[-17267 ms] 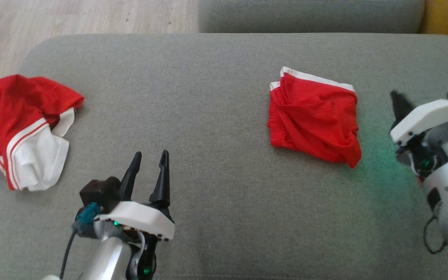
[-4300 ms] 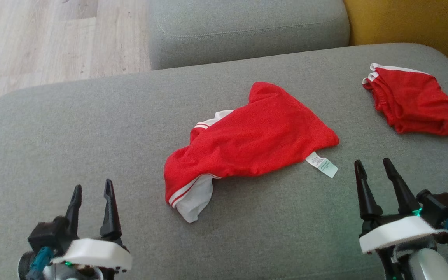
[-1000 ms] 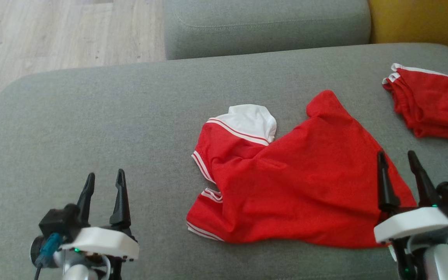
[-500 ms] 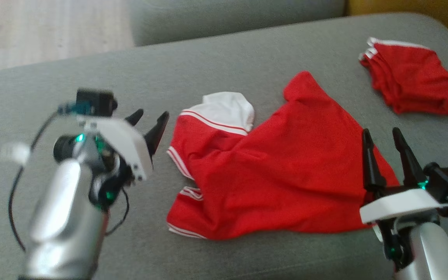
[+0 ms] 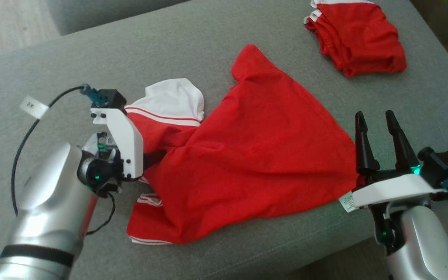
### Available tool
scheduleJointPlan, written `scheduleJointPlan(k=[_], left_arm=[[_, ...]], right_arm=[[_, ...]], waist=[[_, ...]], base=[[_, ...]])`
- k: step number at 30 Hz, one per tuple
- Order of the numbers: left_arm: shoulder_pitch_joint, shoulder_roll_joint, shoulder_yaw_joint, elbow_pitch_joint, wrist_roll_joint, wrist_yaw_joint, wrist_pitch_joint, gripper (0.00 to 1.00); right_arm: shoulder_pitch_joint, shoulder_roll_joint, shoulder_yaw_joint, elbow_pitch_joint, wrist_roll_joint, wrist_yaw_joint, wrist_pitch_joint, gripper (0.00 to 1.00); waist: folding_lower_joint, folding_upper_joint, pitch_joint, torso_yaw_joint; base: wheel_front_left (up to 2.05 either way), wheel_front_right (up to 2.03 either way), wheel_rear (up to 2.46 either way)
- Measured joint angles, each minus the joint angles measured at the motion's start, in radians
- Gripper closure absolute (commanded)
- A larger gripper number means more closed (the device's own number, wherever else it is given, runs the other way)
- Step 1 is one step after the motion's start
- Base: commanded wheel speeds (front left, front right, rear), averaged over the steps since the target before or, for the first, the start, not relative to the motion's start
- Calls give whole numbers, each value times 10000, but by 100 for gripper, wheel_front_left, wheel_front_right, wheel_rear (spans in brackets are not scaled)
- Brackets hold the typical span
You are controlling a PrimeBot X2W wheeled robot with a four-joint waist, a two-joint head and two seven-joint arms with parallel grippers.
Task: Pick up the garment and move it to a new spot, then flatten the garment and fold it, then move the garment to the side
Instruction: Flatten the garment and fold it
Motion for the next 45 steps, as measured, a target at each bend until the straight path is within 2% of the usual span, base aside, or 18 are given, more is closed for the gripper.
scheduleJointPlan(k=[1,2,3,9,13,21,23,27,36,37,38,41,45], left_arm=[[-82,23,-56,119,-167,0,38,26],[-144,46,-123,169,-282,0,27,71],[-180,63,-173,182,-320,0,-33,100],[-498,130,-272,159,-899,0,-226,100],[-1125,73,54,-42,-1444,27,-282,100],[-3084,155,476,359,-947,938,-865,100],[-3605,387,642,1003,-679,1264,-1367,100],[-4195,600,861,1879,-341,1576,-2328,100],[-5574,880,1095,3499,182,1647,-4393,100],[-5643,894,1097,3739,178,1563,-4410,53],[-5649,876,1093,3950,169,1476,-4405,0],[-5624,761,1058,4422,169,1185,-4675,0],[-5562,487,874,4690,169,575,-5283,0]], right_arm=[[1,8,21,40,0,0,-33,0],[0,23,44,79,2,0,-44,0],[-2,46,58,117,19,0,-73,0],[-6,88,40,226,59,0,-157,0],[-9,92,38,221,59,0,-159,0],[-481,119,362,224,194,0,-253,0],[-744,157,520,280,255,0,-351,0],[-950,169,706,454,439,0,-437,0],[-1370,178,1039,663,690,0,-610,0],[-1430,178,1093,709,690,0,-610,0],[-1456,180,1114,725,690,0,-612,0],[-1431,180,1081,828,679,0,-612,0],[-1422,184,974,955,454,0,-612,0]], waist=[[0,0,43,-66],[1,0,75,-116],[0,0,97,-152],[0,0,65,-94],[0,0,172,-46],[0,0,743,-287],[1,0,1050,-512],[1,0,1409,-873],[0,0,1934,-1417],[1,0,1943,-1418],[1,0,1931,-1396],[0,0,1831,-1231],[-1,0,1462,-928]], base=[[0,0,0],[0,0,0],[0,0,0],[0,0,0],[0,0,0],[0,0,0],[0,0,0],[0,0,0],[0,0,0],[0,0,0],[0,0,0],[0,0,0],[0,0,0]])
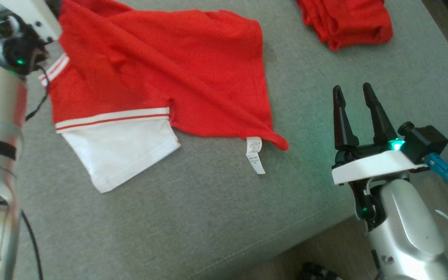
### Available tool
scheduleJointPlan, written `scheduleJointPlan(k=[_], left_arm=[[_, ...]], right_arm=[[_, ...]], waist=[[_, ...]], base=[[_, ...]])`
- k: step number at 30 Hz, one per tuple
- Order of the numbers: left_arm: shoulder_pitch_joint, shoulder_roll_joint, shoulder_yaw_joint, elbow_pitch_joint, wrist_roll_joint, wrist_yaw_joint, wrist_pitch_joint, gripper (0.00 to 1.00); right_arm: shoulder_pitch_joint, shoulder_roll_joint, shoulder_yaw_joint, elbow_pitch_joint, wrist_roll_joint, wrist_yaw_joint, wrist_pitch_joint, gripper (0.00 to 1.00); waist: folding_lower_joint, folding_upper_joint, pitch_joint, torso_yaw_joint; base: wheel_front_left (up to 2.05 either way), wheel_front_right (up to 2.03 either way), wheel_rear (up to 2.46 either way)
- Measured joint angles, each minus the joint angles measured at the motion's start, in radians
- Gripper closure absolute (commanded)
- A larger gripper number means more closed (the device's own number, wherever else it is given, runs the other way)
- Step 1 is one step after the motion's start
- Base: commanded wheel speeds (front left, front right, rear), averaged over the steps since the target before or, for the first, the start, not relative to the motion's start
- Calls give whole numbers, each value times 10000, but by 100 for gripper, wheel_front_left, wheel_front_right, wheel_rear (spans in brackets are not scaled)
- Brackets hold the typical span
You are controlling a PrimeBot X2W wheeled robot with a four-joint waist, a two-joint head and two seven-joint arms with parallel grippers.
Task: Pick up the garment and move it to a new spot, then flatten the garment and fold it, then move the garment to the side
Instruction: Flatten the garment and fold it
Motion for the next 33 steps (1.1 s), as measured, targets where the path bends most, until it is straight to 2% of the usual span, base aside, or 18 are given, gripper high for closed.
scheduleJointPlan(k=[5,11,13,17,23,26,30,33], left_arm=[[448,-242,-397,-393,2,-497,-1227,0],[2175,-353,-802,-1363,-347,-573,-1751,0],[2956,-370,-1118,-1778,-711,-573,-1093,0],[4425,-293,-1839,-2497,-1415,-573,1037,0],[5137,447,-2056,-3269,-2408,-573,3758,0],[5264,497,-2056,-3772,-2803,-508,4564,0],[5730,522,-2119,-4240,-3016,-186,5338,0],[6018,757,-2313,-4387,-3032,-48,5762,0]], right_arm=[[77,-31,-267,8,-167,0,2,0],[997,-247,-654,-96,-326,0,253,0],[1227,-249,-794,-211,-332,0,336,0],[1460,-257,-980,-514,-416,0,571,0],[1471,-251,-978,-840,-460,0,779,0],[1472,-245,-966,-855,-458,0,809,0],[1469,-230,-915,-855,-416,0,807,0],[1466,-213,-895,-849,-395,0,802,0]], waist=[[0,0,-693,458],[-1,0,-1540,1143],[-1,0,-1771,1371],[-1,0,-2125,1792],[-1,0,-2304,1888],[-1,0,-2264,1742],[-1,0,-2120,1547],[-1,0,-1991,1384]], base=[[0,0,0],[0,0,0],[0,0,0],[0,0,0],[0,0,0],[0,0,0],[0,0,0],[0,0,0]])
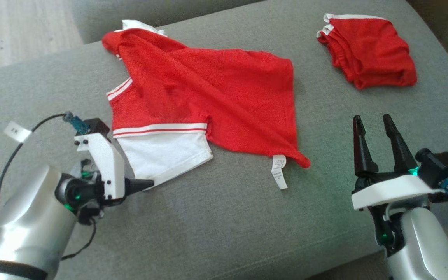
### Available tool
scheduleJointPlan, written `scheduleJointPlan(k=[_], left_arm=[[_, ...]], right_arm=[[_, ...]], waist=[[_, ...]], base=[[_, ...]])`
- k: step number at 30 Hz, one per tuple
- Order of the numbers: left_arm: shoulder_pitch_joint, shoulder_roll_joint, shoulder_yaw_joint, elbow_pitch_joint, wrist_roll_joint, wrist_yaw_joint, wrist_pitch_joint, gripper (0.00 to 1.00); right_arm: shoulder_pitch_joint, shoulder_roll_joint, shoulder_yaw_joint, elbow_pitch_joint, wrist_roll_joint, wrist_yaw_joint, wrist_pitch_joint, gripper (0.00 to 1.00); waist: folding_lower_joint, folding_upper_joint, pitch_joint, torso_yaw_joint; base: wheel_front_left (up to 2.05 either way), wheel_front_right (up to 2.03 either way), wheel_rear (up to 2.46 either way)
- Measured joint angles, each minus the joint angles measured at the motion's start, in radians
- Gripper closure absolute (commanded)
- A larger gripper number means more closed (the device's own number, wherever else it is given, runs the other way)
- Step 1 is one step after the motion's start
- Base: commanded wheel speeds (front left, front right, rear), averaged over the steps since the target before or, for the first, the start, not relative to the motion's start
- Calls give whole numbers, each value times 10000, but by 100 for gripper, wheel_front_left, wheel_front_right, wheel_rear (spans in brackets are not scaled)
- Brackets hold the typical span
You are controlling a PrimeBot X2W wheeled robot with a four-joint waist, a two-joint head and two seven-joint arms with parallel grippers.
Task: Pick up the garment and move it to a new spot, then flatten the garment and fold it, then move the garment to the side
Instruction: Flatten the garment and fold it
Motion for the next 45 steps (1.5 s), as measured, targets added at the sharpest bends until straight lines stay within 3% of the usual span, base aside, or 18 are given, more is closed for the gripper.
scheduleJointPlan(k=[9,12,22,27,32,38,42,43,44,45], left_arm=[[8,151,293,-380,-380,368,161,0],[12,48,291,-435,-401,380,117,100],[46,48,234,-1014,-660,100,608,100],[174,777,253,-1923,-1118,42,1630,100],[1199,1620,309,-2715,-1406,451,2249,100],[2623,2309,387,-2986,-1388,894,2050,100],[2935,2343,690,-2817,-1417,991,1603,100],[2983,2336,721,-2788,-1444,991,1452,64],[3008,2330,744,-2763,-1457,989,1338,0],[3026,2328,782,-2754,-1455,986,1225,0]], right_arm=[[-20,35,6,138,2,0,-94,0],[-25,54,-15,205,2,0,-96,0],[-12,65,-82,293,-4,0,-121,0],[17,29,-173,290,-21,0,29,0],[269,-33,-280,182,-96,0,259,0],[539,-105,-368,-12,-105,0,625,0],[623,-228,-428,-104,-107,0,809,0],[624,-301,-462,-132,-107,0,855,0],[624,-359,-510,-176,-107,0,895,0],[627,-383,-562,-221,-107,0,905,0]], waist=[[0,0,239,-301],[0,0,234,-243],[0,0,-159,429],[0,0,-471,1038],[0,0,-728,1583],[0,0,-819,1950],[0,0,-841,1985],[0,0,-858,1995],[0,0,-875,2005],[0,0,-894,2018]], base=[[0,0,0],[0,0,0],[0,0,0],[0,0,0],[0,0,0],[0,0,0],[0,0,0],[0,0,0],[0,0,0],[0,0,0]])
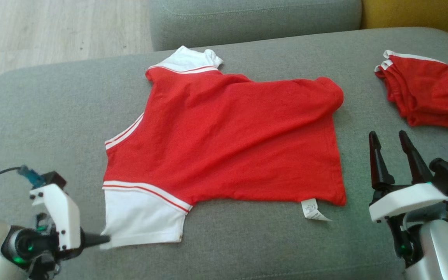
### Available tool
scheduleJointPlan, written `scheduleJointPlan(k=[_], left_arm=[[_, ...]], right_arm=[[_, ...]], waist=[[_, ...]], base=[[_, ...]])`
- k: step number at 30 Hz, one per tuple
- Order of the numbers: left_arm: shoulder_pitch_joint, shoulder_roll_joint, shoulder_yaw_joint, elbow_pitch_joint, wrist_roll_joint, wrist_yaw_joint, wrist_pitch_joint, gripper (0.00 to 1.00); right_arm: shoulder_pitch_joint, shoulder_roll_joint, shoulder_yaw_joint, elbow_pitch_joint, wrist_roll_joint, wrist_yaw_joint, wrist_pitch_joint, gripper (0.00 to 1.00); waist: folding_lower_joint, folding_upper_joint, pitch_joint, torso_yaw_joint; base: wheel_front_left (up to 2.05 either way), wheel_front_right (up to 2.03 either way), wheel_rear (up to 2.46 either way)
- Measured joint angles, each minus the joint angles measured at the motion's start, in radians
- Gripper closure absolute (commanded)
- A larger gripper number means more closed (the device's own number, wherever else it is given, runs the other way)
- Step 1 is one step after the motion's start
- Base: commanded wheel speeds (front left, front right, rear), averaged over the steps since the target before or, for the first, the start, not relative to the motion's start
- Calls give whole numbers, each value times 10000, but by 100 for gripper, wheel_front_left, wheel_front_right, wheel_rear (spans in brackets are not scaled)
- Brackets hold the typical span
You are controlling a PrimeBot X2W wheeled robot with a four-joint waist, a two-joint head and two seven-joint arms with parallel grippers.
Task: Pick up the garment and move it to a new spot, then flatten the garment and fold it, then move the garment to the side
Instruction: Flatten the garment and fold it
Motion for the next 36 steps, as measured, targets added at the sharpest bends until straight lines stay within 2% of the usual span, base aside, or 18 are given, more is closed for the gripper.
scheduleJointPlan(k=[3,6,11,14,16,20,23,28,33,36], left_arm=[[107,33,153,-96,345,-71,-890,0],[171,205,359,-541,1273,-2,-2566,0],[267,113,1271,-2042,2723,681,-6422,0],[818,-192,1515,-2882,3567,1147,-8410,0],[1359,-476,1699,-3250,4021,1574,-9530,0],[2297,-754,1741,-3682,5009,2150,-11434,0],[2789,-938,1699,-3800,5624,2475,-12048,0],[3521,-1503,1822,-3800,6171,2924,-12280,0],[4035,-2366,2094,-3988,6725,2976,-12282,0],[4144,-2606,2197,-3992,7031,2790,-12282,0]], right_arm=[[56,-4,-25,-92,-52,0,71,0],[249,-6,-40,-353,-102,0,36,0],[551,-40,-69,-844,-102,0,-230,0],[686,-100,-15,-1087,-102,0,-336,0],[787,-192,105,-1300,-100,0,-424,0],[823,-280,267,-1522,-86,0,-504,0],[1031,-282,351,-1662,-84,0,-621,0],[1700,-222,138,-1570,-380,0,-727,0],[2033,25,-6,-1233,-518,0,-825,0],[2080,27,-10,-1103,-529,0,-823,0]], waist=[[0,0,-87,16],[0,0,-214,-32],[0,0,-484,-24],[0,0,-608,42],[0,0,-677,87],[0,0,-785,146],[0,0,-834,208],[0,0,-853,202],[0,0,-798,181],[0,0,-768,162]], base=[[0,0,0],[0,0,0],[0,0,0],[0,0,0],[0,0,0],[0,0,0],[0,0,0],[0,0,0],[0,0,0],[0,0,0]])
